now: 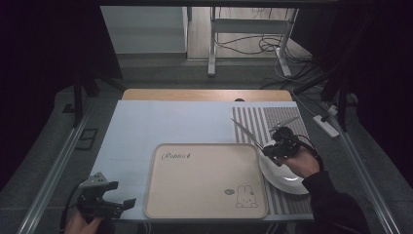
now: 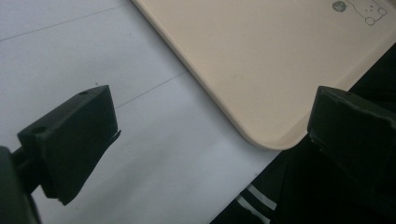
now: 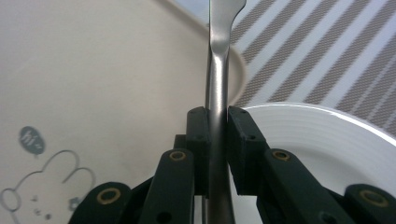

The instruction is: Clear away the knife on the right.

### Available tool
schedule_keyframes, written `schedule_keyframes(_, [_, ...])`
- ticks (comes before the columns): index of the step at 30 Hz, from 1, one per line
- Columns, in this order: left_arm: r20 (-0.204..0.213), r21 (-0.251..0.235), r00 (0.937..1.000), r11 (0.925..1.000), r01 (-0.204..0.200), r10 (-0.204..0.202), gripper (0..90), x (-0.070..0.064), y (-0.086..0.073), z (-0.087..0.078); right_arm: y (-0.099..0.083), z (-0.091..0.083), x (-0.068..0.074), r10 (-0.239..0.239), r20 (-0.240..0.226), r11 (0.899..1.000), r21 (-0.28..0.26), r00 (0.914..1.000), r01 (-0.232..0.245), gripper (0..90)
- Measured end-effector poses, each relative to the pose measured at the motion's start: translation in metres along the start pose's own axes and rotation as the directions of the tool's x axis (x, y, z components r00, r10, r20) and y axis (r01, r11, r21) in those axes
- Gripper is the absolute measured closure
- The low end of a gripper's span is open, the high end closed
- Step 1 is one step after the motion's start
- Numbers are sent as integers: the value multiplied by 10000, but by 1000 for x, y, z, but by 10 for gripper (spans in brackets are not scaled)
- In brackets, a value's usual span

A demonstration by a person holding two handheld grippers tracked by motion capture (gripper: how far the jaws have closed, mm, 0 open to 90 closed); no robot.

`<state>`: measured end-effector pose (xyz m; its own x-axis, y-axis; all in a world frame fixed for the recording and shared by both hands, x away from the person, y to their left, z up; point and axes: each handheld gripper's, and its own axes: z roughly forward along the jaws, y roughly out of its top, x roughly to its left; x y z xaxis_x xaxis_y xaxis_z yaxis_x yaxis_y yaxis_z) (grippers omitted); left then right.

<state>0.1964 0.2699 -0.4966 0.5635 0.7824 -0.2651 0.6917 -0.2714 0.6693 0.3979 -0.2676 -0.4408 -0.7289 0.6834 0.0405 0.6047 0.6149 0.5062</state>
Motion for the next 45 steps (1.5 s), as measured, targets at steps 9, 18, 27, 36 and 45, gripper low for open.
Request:
schedule_keyframes(9, [-3, 3, 10000, 10000, -18, 18, 18, 0, 0, 0, -4, 4, 33, -432, -306, 9990, 103, 9986, 435, 803])
schedule_keyframes(18, [-8, 2, 10000, 10000, -40, 40, 18, 0, 0, 0, -10, 10, 67, -898, -713, 9958, 138, 9934, 910, 803])
schedule_keyframes(27, [-3, 12, 10000, 10000, -53, 53, 18, 0, 1, 1, -25, 23, 97, -1122, -839, 9918, 525, 9901, 1168, 803])
schedule_keyframes(36, [1, 16, 10000, 10000, -74, 74, 18, 0, 1, 1, -46, 40, 110, -1288, -864, 9826, 1236, 9879, 1389, 797])
schedule_keyframes(45, [4, 29, 10000, 10000, -93, 93, 18, 0, 2, 1, -30, 29, 104, -1492, -1366, 9887, -63, 9793, 1498, 865])
